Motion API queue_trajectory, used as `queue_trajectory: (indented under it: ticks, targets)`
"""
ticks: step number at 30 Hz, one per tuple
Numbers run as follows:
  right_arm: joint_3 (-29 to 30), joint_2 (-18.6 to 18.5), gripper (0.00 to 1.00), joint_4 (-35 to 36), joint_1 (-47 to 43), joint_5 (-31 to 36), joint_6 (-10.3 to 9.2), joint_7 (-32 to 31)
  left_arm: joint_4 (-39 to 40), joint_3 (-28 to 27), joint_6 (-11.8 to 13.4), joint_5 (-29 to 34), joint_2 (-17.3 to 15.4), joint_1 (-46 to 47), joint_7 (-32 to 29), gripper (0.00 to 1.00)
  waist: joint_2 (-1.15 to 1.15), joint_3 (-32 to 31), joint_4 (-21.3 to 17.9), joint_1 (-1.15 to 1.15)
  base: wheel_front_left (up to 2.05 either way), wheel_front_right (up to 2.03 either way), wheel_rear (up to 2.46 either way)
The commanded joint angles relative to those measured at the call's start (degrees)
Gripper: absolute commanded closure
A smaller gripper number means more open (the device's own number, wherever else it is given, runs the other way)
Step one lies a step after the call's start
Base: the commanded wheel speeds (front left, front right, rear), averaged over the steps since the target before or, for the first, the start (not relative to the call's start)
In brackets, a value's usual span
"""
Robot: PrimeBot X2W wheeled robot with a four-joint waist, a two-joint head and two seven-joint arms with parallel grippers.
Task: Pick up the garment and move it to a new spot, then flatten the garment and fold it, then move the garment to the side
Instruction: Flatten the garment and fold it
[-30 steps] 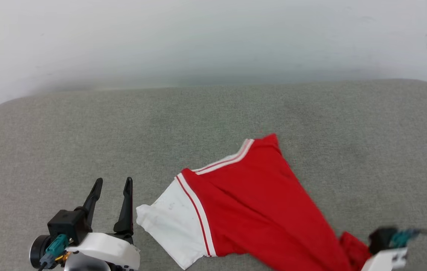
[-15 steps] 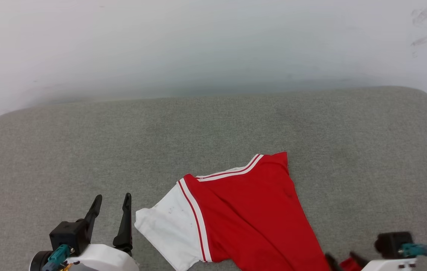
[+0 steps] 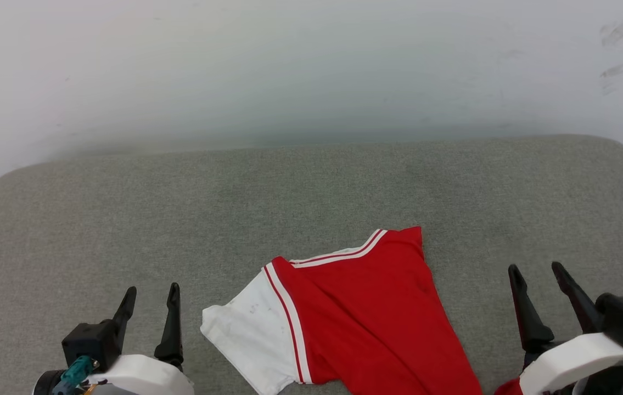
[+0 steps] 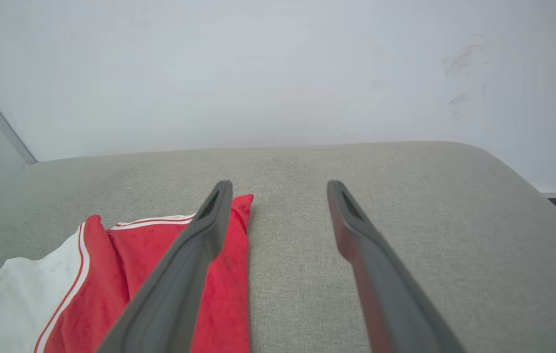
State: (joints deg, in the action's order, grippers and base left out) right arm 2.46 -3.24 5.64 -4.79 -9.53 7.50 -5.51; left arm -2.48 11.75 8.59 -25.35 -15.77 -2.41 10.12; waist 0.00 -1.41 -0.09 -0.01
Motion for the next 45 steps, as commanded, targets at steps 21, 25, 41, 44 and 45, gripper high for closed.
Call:
queue_trajectory:
  ticks: [21,25,41,44,45]
  targets:
    - [-1.9,0.4,0.00,2.0,6.9,-1.3,-0.02,0.5,-4.9,5.2,-7.8,-9.1,-9.5,15.4,-38.4,0.00,0.00,10.8,-3.5,0.01,0.00,0.00,0.00]
    - [-2.1,0.4,0.00,1.1,7.4,-2.1,-0.02,1.1,-5.3,6.8,-8.6,-10.7,-11.0,14.3,-44.8,0.00,0.00,12.0,-4.4,0.01,0.00,0.00,0.00]
    - [-0.4,0.4,0.00,-1.5,6.3,-5.2,-0.02,1.5,-3.5,6.9,-7.2,-9.3,-13.3,15.0,-46.1,1.00,0.00,10.4,-3.7,0.01,0.00,0.00,0.00]
    - [0.2,0.4,0.00,-1.4,5.8,-5.5,-0.02,1.2,-2.0,4.5,-5.0,-8.6,-14.6,13.8,-43.9,1.00,0.00,9.7,-2.9,0.01,0.00,0.00,0.00]
    - [0.4,0.4,0.00,-1.5,5.7,-5.5,-0.02,1.1,-1.6,3.5,-4.3,-8.7,-15.0,12.9,-43.2,1.00,0.00,9.6,-2.6,0.01,0.00,0.00,0.00]
